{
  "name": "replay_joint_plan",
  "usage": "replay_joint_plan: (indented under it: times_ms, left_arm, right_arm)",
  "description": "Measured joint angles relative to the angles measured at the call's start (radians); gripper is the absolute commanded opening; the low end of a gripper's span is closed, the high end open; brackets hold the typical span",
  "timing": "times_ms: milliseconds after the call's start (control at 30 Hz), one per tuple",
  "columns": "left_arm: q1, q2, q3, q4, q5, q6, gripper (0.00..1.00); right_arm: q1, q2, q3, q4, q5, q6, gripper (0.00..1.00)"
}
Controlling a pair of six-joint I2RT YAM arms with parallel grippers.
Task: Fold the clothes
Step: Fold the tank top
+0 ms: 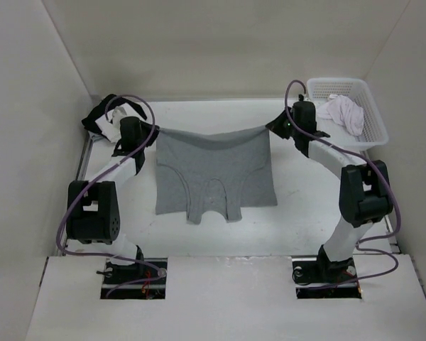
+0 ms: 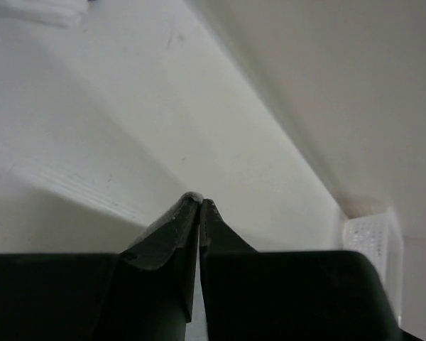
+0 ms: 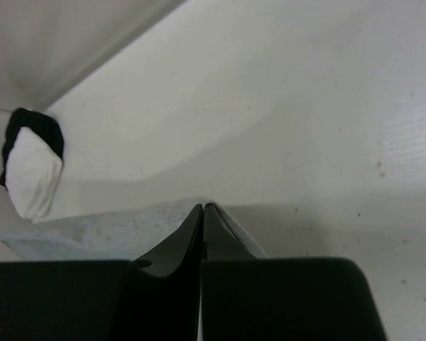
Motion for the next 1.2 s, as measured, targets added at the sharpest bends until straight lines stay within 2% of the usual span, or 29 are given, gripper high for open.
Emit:
replay_joint_plan:
  times_ms: [133, 333, 467, 700, 833, 967, 1000, 1133, 1200]
  left_arm:
    - [-0.002, -0.090, -0.076, 0.087, 0.011, -0.016, 0.01]
    - [0.008, -0.388, -0.411, 0.135, 0.036, -0.047, 0.01]
    - [0.069, -0.582, -0.589, 0.102, 0.075, -0.060, 0.01]
    - [0.142, -0.867, -0.709, -0.010, 0.158, -0.062, 0.01]
    - [0.175, -0.997, -0.767, -0.092, 0.197, -0.061, 0.01]
    - [0.185, -1.052, -0.817, -0.188, 0.212, -0.060, 0.03]
    - [0.192, -1.059, -0.823, -0.219, 0.211, -0.059, 0.07]
    - [0.205, -1.060, -0.823, -0.295, 0.180, -0.040, 0.30]
    - [0.207, -1.058, -0.813, -0.319, 0.154, -0.029, 0.34]
  right_arm:
    - [-0.010, -0.072, -0.067, 0.065, -0.016, 0.007, 0.00]
    - [-0.008, -0.338, -0.428, 0.155, -0.020, 0.048, 0.00]
    - [0.004, -0.463, -0.616, 0.180, -0.012, 0.068, 0.00]
    - [0.056, -0.669, -0.817, 0.175, 0.008, 0.085, 0.01]
    - [0.082, -0.712, -0.882, 0.166, 0.020, 0.104, 0.01]
    - [0.127, -0.734, -0.949, 0.122, 0.026, 0.152, 0.03]
    - [0.142, -0.739, -0.961, 0.105, 0.027, 0.163, 0.07]
    - [0.168, -0.770, -0.978, 0.053, 0.042, 0.192, 0.43]
    - [0.165, -0.787, -0.978, 0.048, 0.053, 0.193, 0.51]
